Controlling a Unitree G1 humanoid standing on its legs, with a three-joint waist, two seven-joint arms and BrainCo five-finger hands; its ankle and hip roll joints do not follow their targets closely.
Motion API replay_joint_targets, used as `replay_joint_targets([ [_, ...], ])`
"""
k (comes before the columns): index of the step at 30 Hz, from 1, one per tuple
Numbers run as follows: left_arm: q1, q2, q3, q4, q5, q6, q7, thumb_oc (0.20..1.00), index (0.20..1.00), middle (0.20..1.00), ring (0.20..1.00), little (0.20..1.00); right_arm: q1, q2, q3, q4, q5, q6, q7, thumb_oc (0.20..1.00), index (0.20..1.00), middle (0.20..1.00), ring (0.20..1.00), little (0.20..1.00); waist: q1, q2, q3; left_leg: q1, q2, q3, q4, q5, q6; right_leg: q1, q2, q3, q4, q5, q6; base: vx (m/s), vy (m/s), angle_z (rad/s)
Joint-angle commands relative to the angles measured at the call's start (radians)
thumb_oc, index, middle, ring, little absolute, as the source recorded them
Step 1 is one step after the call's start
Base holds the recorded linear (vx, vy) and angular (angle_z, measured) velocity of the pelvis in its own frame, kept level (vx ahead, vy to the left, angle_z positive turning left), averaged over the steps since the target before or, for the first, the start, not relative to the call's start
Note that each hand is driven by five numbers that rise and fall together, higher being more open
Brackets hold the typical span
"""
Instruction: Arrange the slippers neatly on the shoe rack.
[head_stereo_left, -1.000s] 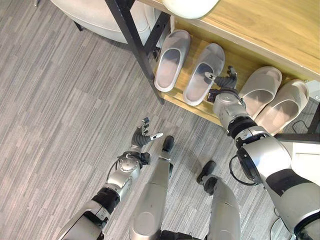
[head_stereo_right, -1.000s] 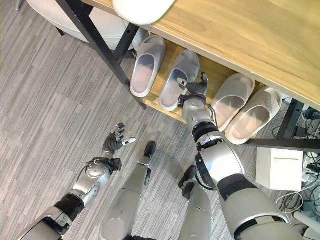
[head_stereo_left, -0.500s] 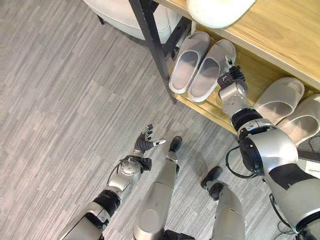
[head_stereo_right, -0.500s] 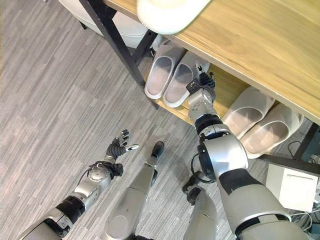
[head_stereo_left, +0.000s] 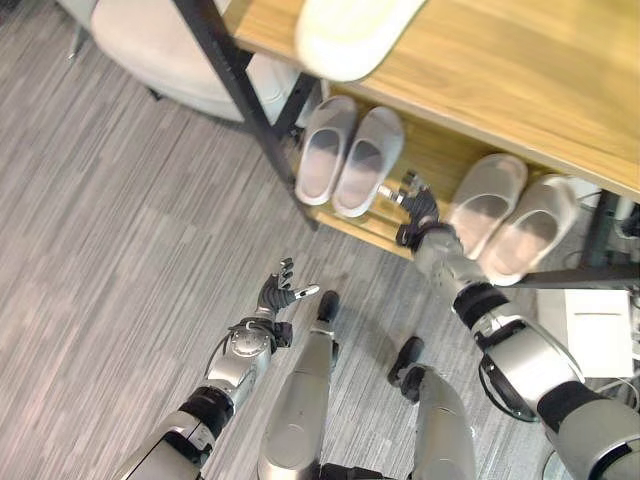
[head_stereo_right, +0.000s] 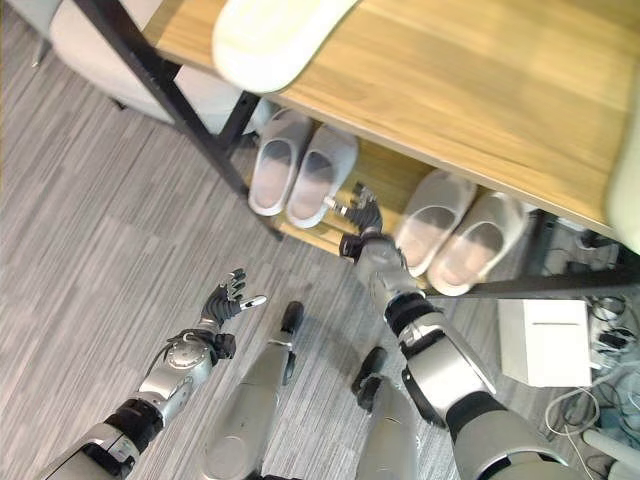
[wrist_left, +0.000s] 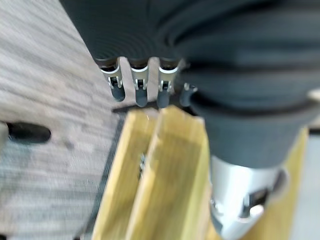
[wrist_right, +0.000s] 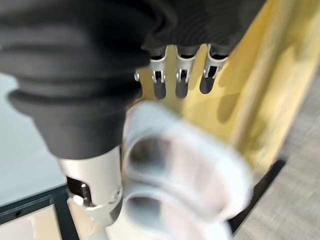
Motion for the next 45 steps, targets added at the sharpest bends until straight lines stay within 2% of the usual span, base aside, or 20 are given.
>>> replay_joint_targets([
  [1,0.002,-0.003,0.025,0.015,0.039,-0.035,-0.007,1.0,1.0,1.0,1.0,1.0,0.006,-0.017,-0.04,-0.071,-0.151,-0.046,0.026,1.0,1.0,1.0,1.0,1.0,0.009,-0.017,-0.02,0.052,-0.004,0.013,0.06,-0.092,0.006,0.101,-0.009,0.022,-0.047,0.006,0.051,0.1,-0.014,-0.36],
  [3,0.051,-0.042,0.1,0.045,0.06,-0.044,-0.016,1.0,1.0,1.0,1.0,1.0,0.331,-0.026,-0.044,-0.291,-0.275,-0.069,0.102,1.0,1.0,1.0,1.0,1.0,-0.044,-0.024,-0.073,0.17,0.015,0.033,0.036,-0.1,-0.002,0.193,-0.009,0.032,-0.071,-0.002,0.053,0.16,-0.033,-0.32],
  [5,0.07,-0.041,0.111,0.048,0.085,-0.041,-0.041,1.0,1.0,1.0,1.0,1.0,0.438,-0.064,-0.042,-0.364,-0.278,-0.064,0.169,1.0,1.0,1.0,1.0,1.0,-0.061,-0.03,-0.104,0.21,0.02,0.038,0.001,-0.09,-0.008,0.227,-0.003,0.03,-0.108,0.007,0.055,0.1,-0.041,-0.21],
  [8,0.106,0.002,0.099,0.019,0.201,-0.033,-0.091,1.0,1.0,1.0,1.0,1.0,0.609,-0.115,-0.064,-0.452,-0.283,-0.059,0.253,1.0,1.0,1.0,1.0,1.0,-0.097,-0.037,-0.157,0.273,0.03,0.06,-0.066,-0.07,-0.014,0.276,0.009,0.037,-0.174,0.033,0.066,0.1,-0.018,-0.11],
  [9,0.138,0.057,0.085,-0.04,0.301,-0.027,-0.125,1.0,1.0,1.0,1.0,1.0,0.727,-0.146,-0.096,-0.511,-0.27,-0.057,0.306,1.0,1.0,1.0,1.0,1.0,-0.124,-0.032,-0.196,0.315,0.036,0.076,-0.127,-0.05,-0.018,0.3,0.02,0.047,-0.224,0.057,0.076,0.1,0.018,-0.19],
  [12,0.178,0.157,0.018,-0.155,0.45,-0.024,-0.247,1.0,1.0,1.0,1.0,1.0,0.891,-0.184,-0.15,-0.561,-0.278,-0.039,0.382,1.0,1.0,1.0,1.0,1.0,-0.169,-0.019,-0.274,0.413,0.054,0.126,-0.254,-0.017,-0.026,0.358,0.037,0.069,-0.337,0.104,0.097,0.13,0.024,-0.44],
  [13,0.18,0.157,0.017,-0.157,0.45,-0.023,-0.248,1.0,1.0,1.0,1.0,1.0,0.895,-0.184,-0.151,-0.563,-0.278,-0.038,0.382,1.0,1.0,1.0,1.0,1.0,-0.166,-0.02,-0.274,0.42,0.055,0.128,-0.26,-0.015,-0.026,0.362,0.038,0.071,-0.341,0.106,0.097,0.14,0.037,-0.4],
  [15,0.152,0.228,-0.119,-0.295,0.541,-0.049,-0.376,1.0,1.0,1.0,1.0,1.0,0.945,-0.184,-0.172,-0.518,-0.313,-0.033,0.4,1.0,1.0,1.0,1.0,1.0,-0.205,-0.004,-0.328,0.501,0.062,0.182,-0.35,-0.002,-0.031,0.407,0.045,0.102,-0.424,0.139,0.112,0.13,0.03,-0.57],
  [16,0.153,0.228,-0.119,-0.295,0.541,-0.049,-0.376,1.0,1.0,1.0,1.0,1.0,0.945,-0.184,-0.172,-0.518,-0.313,-0.033,0.4,1.0,1.0,1.0,1.0,1.0,-0.204,-0.004,-0.328,0.502,0.062,0.183,-0.351,-0.002,-0.031,0.408,0.046,0.103,-0.425,0.139,0.112,0.08,0.012,-0.61],
  [17,0.101,0.23,-0.204,-0.359,0.553,-0.056,-0.43,1.0,1.0,1.0,1.0,1.0,0.933,-0.182,-0.166,-0.479,-0.338,-0.033,0.382,1.0,1.0,1.0,1.0,1.0,-0.223,0.006,-0.346,0.519,0.061,0.194,-0.379,0.004,-0.035,0.415,0.046,0.107,-0.449,0.149,0.117,0.03,-0.005,-0.44],
  [20,0.034,0.224,-0.263,-0.488,0.455,-0.05,-0.48,1.0,1.0,1.0,1.0,1.0,0.924,-0.182,-0.177,-0.463,-0.362,-0.032,0.361,1.0,1.0,1.0,1.0,1.0,-0.239,0.016,-0.362,0.546,0.06,0.217,-0.42,0.015,-0.038,0.426,0.047,0.117,-0.49,0.17,0.124,0.04,-0.005,-0.18],
  [22,-0.026,0.191,-0.277,-0.604,0.257,-0.025,-0.513,1.0,1.0,1.0,1.0,1.0,0.925,-0.174,-0.187,-0.464,-0.347,-0.026,0.355,1.0,1.0,1.0,1.0,1.0,-0.254,0.021,-0.374,0.554,0.06,0.234,-0.429,0.015,-0.039,0.429,0.046,0.125,-0.513,0.184,0.128,0.02,-0.018,-0.19],
  [25,-0.107,0.163,-0.258,-0.689,0.127,-0.012,-0.507,1.0,1.0,1.0,1.0,1.0,0.935,-0.174,-0.195,-0.48,-0.352,-0.023,0.355,1.0,1.0,1.0,1.0,1.0,-0.259,0.022,-0.381,0.561,0.06,0.235,-0.431,0.014,-0.041,0.438,0.048,0.123,-0.519,0.185,0.128,0.03,-0.025,-0.06],
  [30,-0.174,0.115,-0.13,-0.759,0.006,-0.049,-0.41,1.0,1.0,1.0,1.0,1.0,0.97,-0.15,-0.197,-0.504,-0.344,-0.019,0.353,1.0,1.0,1.0,1.0,1.0,-0.261,0.021,-0.388,0.57,0.06,0.227,-0.433,0.011,-0.042,0.457,0.045,0.111,-0.527,0.185,0.127,0.03,-0.026,0.0],
  [33,-0.187,0.076,0.048,-0.755,0.083,-0.109,-0.261,1.0,1.0,1.0,1.0,1.0,1.001,-0.126,-0.184,-0.527,-0.341,-0.013,0.369,1.0,1.0,1.0,1.0,1.0,-0.253,0.014,-0.396,0.573,0.061,0.225,-0.433,0.01,-0.044,0.465,0.046,0.106,-0.527,0.179,0.124,0.04,-0.022,0.05],
  [34,-0.186,0.076,0.049,-0.756,0.085,-0.108,-0.259,1.0,1.0,1.0,1.0,1.0,1.001,-0.127,-0.183,-0.527,-0.341,-0.013,0.369,1.0,1.0,1.0,1.0,1.0,-0.254,0.015,-0.395,0.573,0.061,0.225,-0.433,0.009,-0.044,0.466,0.046,0.106,-0.527,0.179,0.124,0.03,-0.011,0.02],
  [38,-0.229,0.073,0.194,-0.658,0.322,-0.143,-0.036,1.0,1.0,1.0,1.0,1.0,1.008,-0.119,-0.161,-0.52,-0.334,-0.015,0.38,1.0,1.0,1.0,1.0,1.0,-0.251,0.006,-0.397,0.579,0.064,0.226,-0.43,0.002,-0.048,0.473,0.049,0.103,-0.524,0.17,0.121,0.04,-0.019,0.03],
  [40,-0.303,0.147,0.26,-0.539,0.581,-0.117,0.143,1.0,1.0,1.0,1.0,1.0,0.997,-0.134,-0.144,-0.503,-0.332,-0.023,0.383,1.0,1.0,1.0,1.0,1.0,-0.258,0.004,-0.397,0.584,0.066,0.233,-0.428,-0.003,-0.049,0.473,0.051,0.111,-0.523,0.168,0.122,0.05,-0.005,0.03],
  [41,-0.305,0.147,0.259,-0.536,0.584,-0.118,0.147,1.0,1.0,1.0,1.0,1.0,0.995,-0.134,-0.144,-0.502,-0.332,-0.023,0.383,1.0,1.0,1.0,1.0,1.0,-0.258,0.004,-0.395,0.585,0.067,0.233,-0.428,-0.003,-0.049,0.474,0.051,0.111,-0.523,0.167,0.122,0.06,0.011,-0.01],
  [45,-0.422,0.336,0.262,-0.301,0.801,-0.044,0.275,1.0,1.0,1.0,1.0,1.0,0.997,-0.162,-0.121,-0.497,-0.317,-0.037,0.403,1.0,1.0,1.0,1.0,1.0,-0.272,0.009,-0.399,0.592,0.069,0.25,-0.429,-0.007,-0.049,0.472,0.055,0.125,-0.525,0.165,0.127,0.04,0.011,-0.08],
])
